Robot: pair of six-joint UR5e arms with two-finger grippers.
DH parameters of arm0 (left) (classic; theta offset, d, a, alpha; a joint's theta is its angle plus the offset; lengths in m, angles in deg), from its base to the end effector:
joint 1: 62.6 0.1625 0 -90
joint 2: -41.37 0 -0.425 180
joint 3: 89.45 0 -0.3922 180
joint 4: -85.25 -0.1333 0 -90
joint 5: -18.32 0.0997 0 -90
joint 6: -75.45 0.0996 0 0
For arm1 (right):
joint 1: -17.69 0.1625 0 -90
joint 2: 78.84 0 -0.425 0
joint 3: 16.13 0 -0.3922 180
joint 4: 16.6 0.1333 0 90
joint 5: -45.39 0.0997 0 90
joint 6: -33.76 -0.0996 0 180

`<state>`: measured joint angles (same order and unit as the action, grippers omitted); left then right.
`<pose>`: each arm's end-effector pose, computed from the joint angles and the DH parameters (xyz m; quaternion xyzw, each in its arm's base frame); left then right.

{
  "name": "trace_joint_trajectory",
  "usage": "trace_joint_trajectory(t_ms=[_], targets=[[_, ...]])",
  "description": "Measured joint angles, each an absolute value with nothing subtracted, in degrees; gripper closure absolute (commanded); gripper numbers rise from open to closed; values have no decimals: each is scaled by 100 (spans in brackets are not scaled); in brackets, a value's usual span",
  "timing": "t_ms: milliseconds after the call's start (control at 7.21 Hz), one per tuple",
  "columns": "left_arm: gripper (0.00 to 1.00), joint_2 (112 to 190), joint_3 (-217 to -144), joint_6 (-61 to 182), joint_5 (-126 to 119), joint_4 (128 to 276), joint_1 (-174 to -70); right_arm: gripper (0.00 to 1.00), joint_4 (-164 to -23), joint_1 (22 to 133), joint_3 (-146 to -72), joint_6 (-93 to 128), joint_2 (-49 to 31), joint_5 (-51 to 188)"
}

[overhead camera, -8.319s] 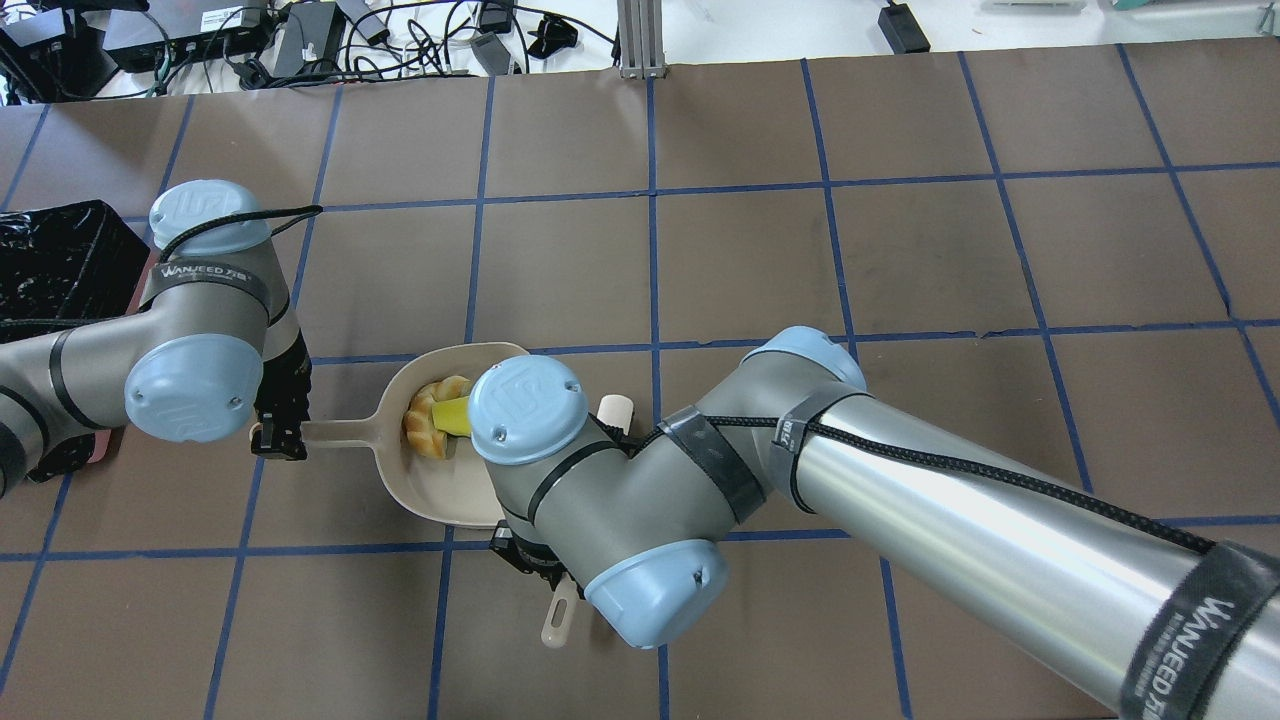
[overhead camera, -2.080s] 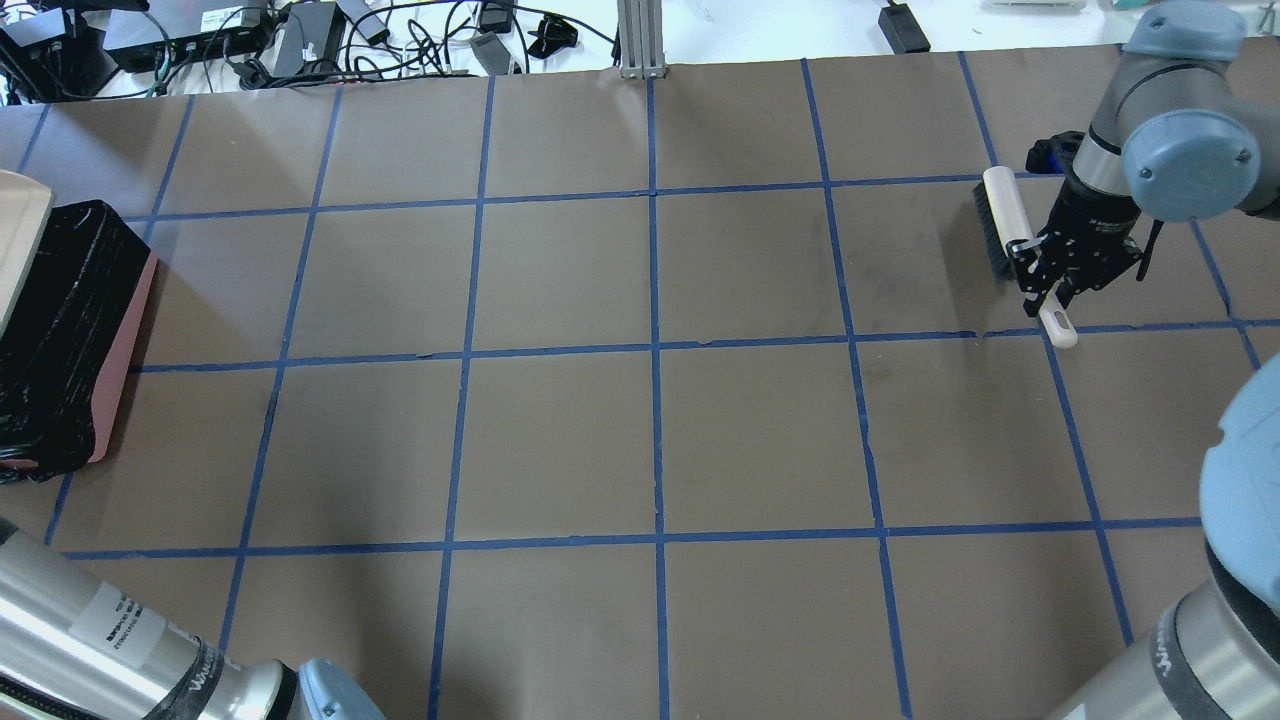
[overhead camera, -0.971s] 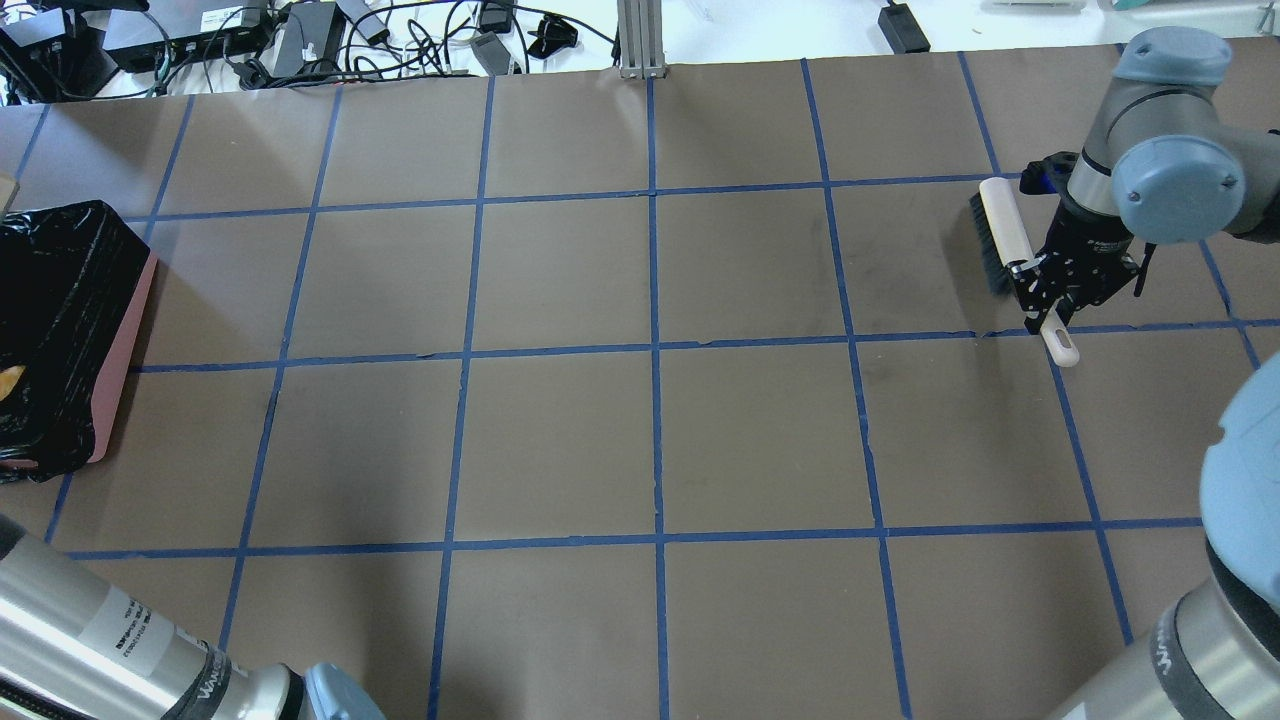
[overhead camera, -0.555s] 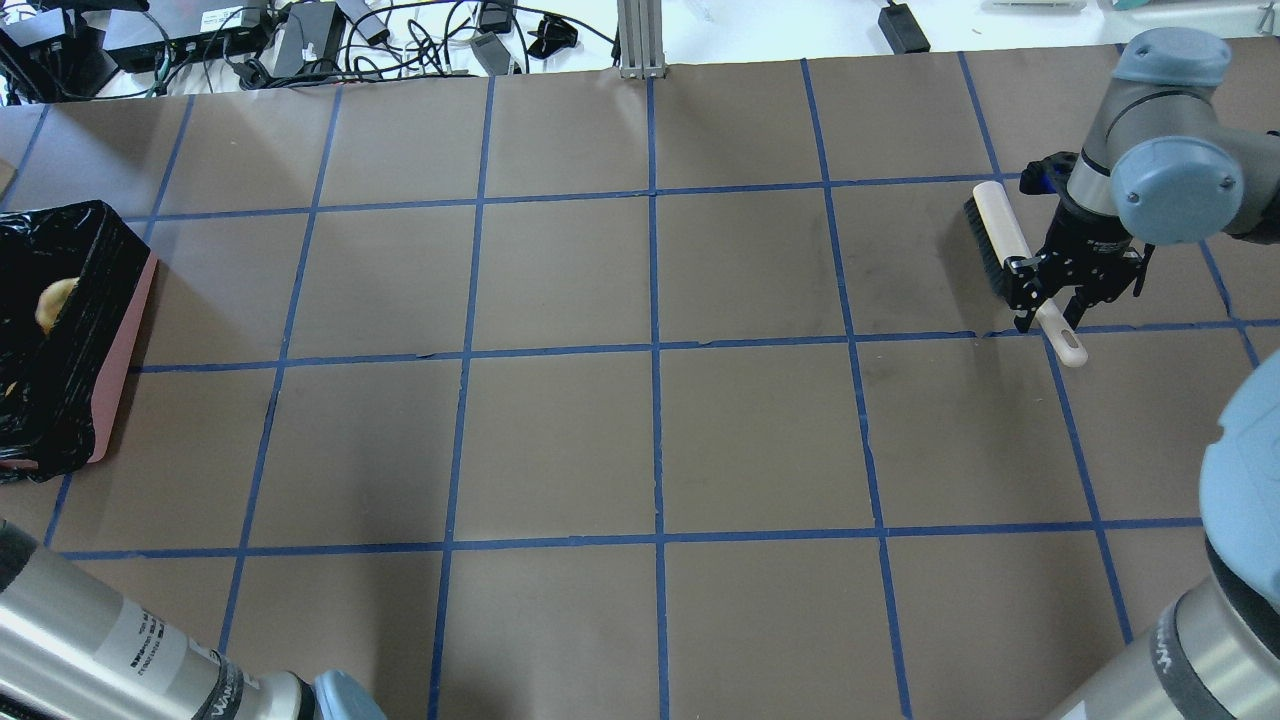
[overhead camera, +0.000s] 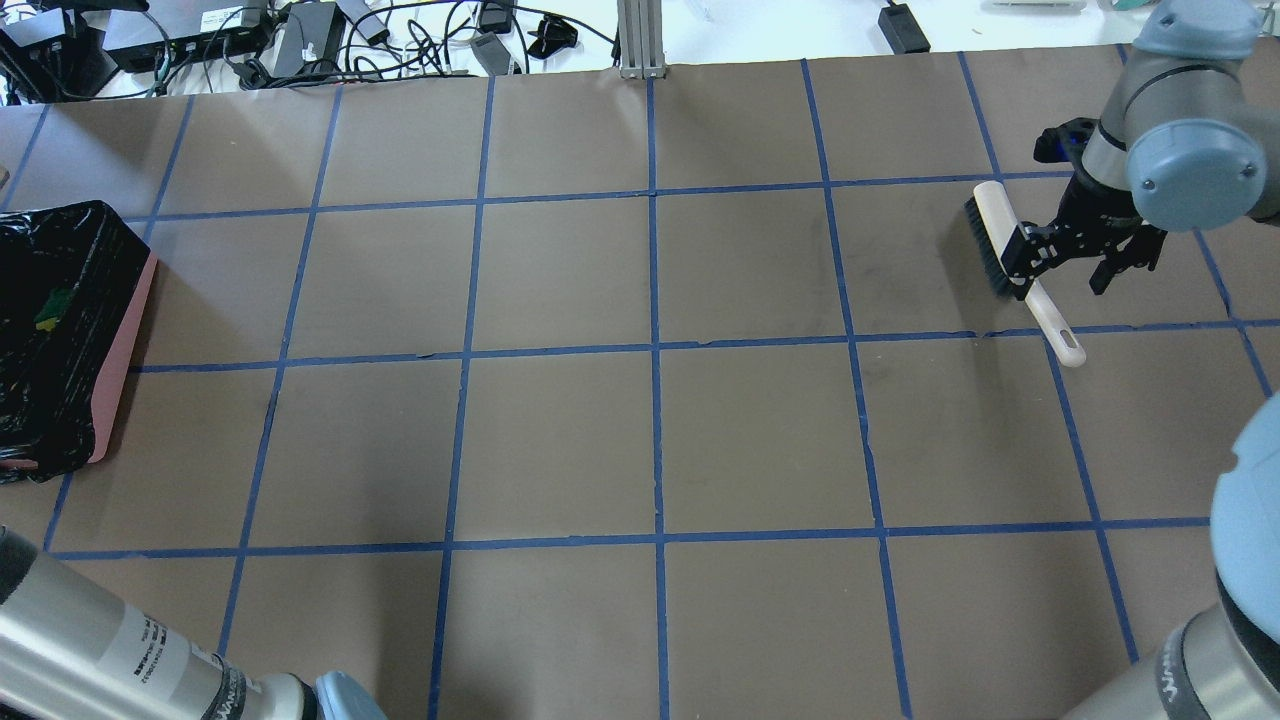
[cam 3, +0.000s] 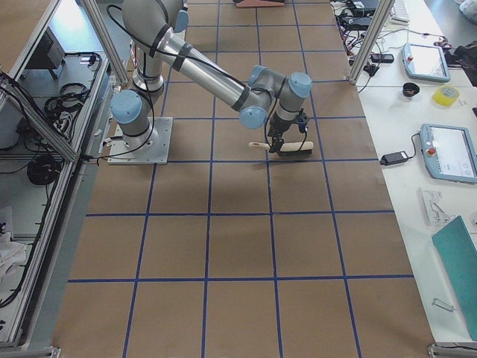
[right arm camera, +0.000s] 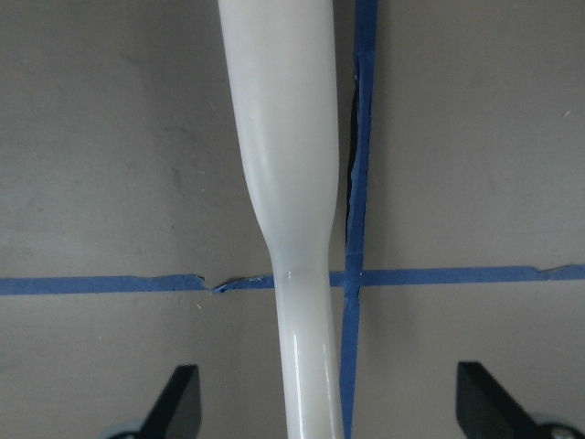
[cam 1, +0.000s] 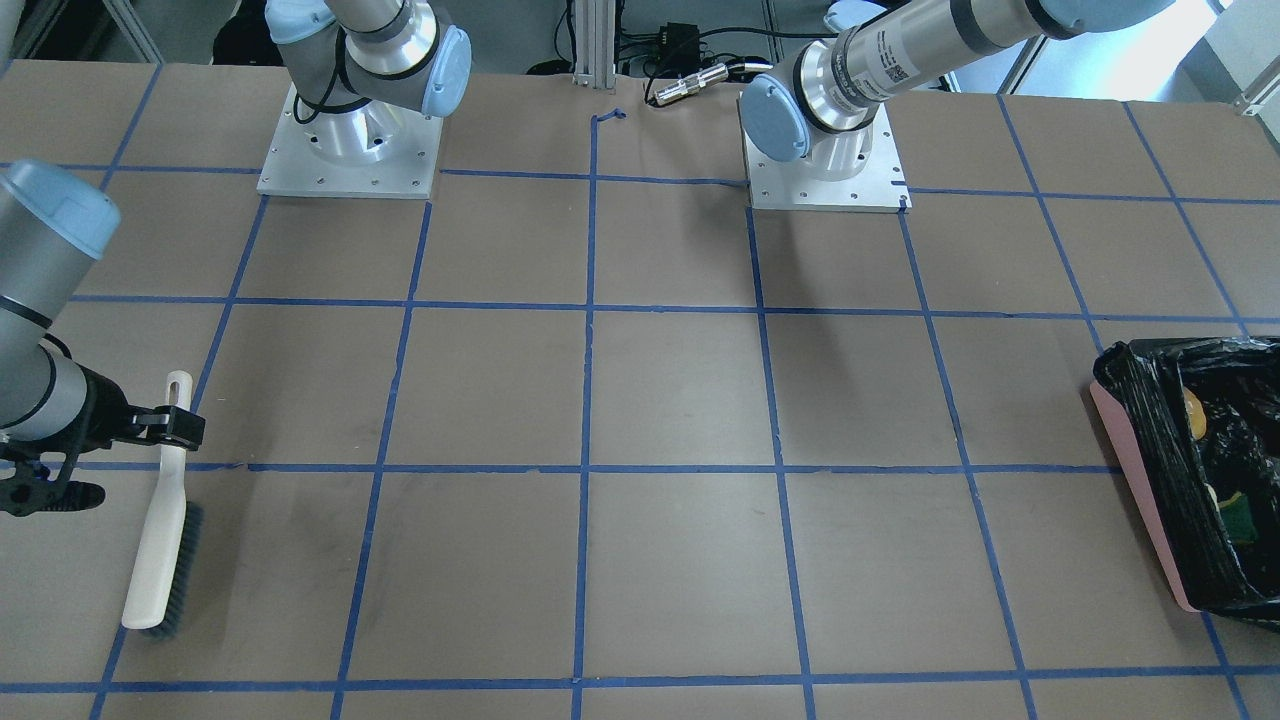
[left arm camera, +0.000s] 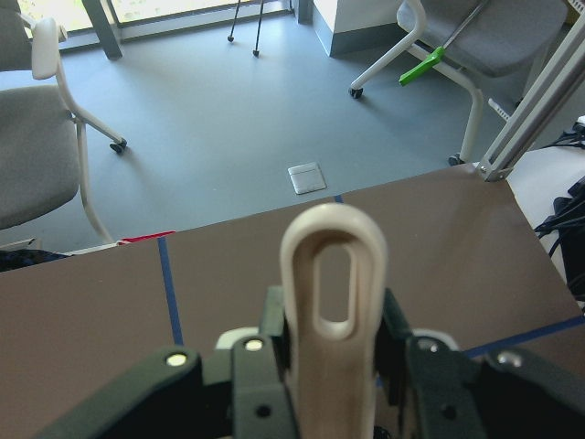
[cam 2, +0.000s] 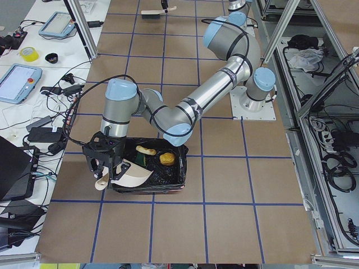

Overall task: Sweep and dump trash into bin
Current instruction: 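Tip the dustpan over the black bin with the left gripper, then bring the empty dustpan back to the table while the right gripper releases the brush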

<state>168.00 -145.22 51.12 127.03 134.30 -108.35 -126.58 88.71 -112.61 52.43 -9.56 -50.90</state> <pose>0.4732 -0.6310 0.4755 -0.5691 0.7393 -0.2943 0.2075 -0.0747 -0.5936 0.2700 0.0008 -0.9965 -0.0772 0.0315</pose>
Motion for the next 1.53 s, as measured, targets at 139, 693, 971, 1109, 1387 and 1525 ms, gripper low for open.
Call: trace_joint_trajectory(t_ms=[139, 693, 971, 1109, 1387, 1525], targets=[[100, 16782, -14391, 5045, 12845, 13779, -10914, 0, -12670, 8935, -11250, 5208, -723, -5000], [100, 16727, -13555, 3863, 12663, 15529, -11460, 0, -12074, 9527, -11080, 4897, 287, -4666], [100, 16764, -13536, 2989, 12402, 16467, -11800, 0, -11693, 9632, -10907, 4807, 498, -4593], [100, 16808, -13580, 2537, 12274, 16771, -11942, 0, -11590, 9685, -10831, 4700, 564, -4524], [100, 16880, -13823, 1720, 11691, 17037, -12147, 0, -11276, 10045, -10671, 4146, 717, -4488], [100, 16976, -13947, 1373, 11322, 17248, -12228, 0, -11200, 10283, -10626, 3898, 756, -4495]])
